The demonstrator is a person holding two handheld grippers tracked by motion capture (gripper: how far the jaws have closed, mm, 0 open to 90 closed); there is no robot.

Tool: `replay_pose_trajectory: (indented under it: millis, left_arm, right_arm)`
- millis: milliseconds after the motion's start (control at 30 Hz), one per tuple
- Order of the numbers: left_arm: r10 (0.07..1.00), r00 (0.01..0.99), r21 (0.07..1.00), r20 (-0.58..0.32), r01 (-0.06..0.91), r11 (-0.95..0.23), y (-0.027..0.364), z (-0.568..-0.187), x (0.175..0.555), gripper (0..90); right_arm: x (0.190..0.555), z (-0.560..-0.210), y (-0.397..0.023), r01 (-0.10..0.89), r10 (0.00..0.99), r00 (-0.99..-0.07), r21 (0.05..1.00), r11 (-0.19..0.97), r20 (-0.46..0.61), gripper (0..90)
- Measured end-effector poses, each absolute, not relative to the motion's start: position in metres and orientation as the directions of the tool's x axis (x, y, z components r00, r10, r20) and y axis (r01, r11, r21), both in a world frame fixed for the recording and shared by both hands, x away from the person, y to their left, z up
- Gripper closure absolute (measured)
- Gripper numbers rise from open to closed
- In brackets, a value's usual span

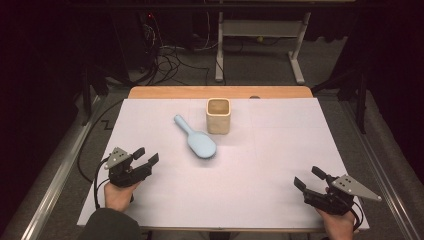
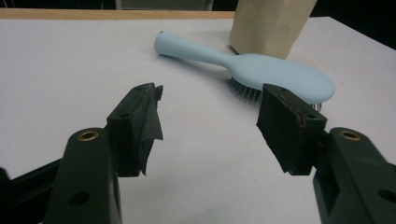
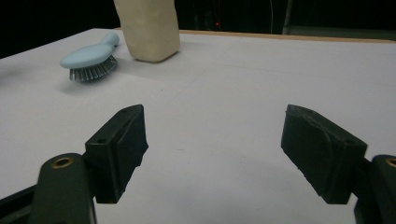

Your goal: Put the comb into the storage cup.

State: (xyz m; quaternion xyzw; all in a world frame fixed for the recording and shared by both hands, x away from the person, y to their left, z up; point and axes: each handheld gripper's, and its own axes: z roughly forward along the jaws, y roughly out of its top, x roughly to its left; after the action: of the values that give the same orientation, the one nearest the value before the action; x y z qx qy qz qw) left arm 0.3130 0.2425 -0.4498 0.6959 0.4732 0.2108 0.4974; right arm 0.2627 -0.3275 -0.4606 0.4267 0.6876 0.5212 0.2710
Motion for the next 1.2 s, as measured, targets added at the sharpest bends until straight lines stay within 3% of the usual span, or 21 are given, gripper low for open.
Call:
replay_pose_trajectory:
  millis: [1200]
  left_arm:
    - [0.860, 0.498, 0.903, -0.109, 0.411, -0.123, 0.218, -0.438, 0.351, 39.9]
  right_arm:
    - [0.263, -0.461, -0.328, 0.305, 0.869, -0.488, 0.948, 0.088, 0.077, 23.6]
